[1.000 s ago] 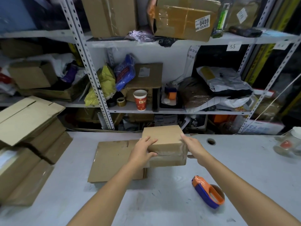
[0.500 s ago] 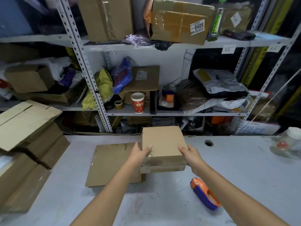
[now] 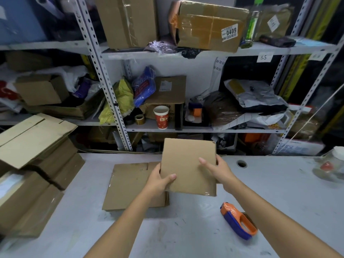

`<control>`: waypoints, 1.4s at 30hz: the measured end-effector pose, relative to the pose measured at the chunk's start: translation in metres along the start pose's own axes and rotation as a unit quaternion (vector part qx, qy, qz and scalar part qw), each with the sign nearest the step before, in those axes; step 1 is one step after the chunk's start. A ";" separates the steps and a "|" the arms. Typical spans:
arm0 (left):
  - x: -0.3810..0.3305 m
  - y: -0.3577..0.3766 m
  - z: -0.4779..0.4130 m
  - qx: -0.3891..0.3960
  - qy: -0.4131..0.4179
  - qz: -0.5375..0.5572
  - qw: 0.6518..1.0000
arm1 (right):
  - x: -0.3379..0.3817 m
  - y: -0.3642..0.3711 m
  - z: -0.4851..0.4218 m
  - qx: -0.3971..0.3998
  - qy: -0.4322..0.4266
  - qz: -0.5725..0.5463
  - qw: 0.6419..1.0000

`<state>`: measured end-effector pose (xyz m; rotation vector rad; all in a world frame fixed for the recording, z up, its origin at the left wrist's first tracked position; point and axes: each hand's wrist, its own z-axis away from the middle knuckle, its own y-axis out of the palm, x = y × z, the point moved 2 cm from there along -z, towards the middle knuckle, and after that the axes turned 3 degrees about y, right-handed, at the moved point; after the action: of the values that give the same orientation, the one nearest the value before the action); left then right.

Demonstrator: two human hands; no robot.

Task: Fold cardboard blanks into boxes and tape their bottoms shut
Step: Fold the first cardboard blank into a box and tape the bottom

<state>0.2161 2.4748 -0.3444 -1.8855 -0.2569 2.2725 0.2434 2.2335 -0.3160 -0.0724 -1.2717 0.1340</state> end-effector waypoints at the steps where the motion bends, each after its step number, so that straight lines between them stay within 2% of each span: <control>1: -0.001 0.002 0.001 0.006 0.011 -0.005 1.000 | 0.006 0.000 -0.004 -0.009 0.001 -0.005 1.000; 5: -0.011 -0.001 -0.002 -0.006 0.012 0.002 1.000 | 0.030 0.001 -0.012 -0.011 -0.066 0.009 0.998; 8: -0.028 -0.008 -0.009 -0.001 -0.059 0.073 0.996 | 0.028 -0.001 -0.008 0.003 -0.109 0.035 0.993; 10: -0.034 -0.009 -0.015 -0.003 -0.112 0.127 0.986 | 0.015 -0.004 -0.006 0.012 -0.108 0.057 0.992; 12: -0.034 -0.007 -0.021 -0.017 -0.134 0.122 0.983 | -0.002 -0.007 -0.005 0.015 -0.090 0.083 0.992; 18: -0.027 0.023 -0.033 0.008 -0.093 0.083 0.992 | -0.019 -0.020 -0.005 -0.007 -0.037 0.019 0.999; 24: -0.029 0.068 -0.060 0.036 -0.055 0.018 0.998 | -0.043 -0.059 -0.022 -0.071 -0.021 0.043 0.996; 27: -0.034 0.101 -0.080 0.056 -0.051 0.023 0.997 | -0.053 -0.085 -0.033 -0.106 -0.004 0.042 0.994; 33: -0.030 0.177 -0.134 0.086 -0.042 0.006 0.995 | -0.064 -0.155 -0.065 -0.054 0.020 0.042 0.997; 42: -0.026 0.275 -0.191 0.130 -0.033 0.015 0.991 | -0.097 -0.254 -0.132 -0.088 0.078 0.027 0.993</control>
<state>0.4010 2.2056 -0.4213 -1.6972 0.0597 2.2624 0.3572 1.9710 -0.4145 -0.2650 -1.1235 0.0615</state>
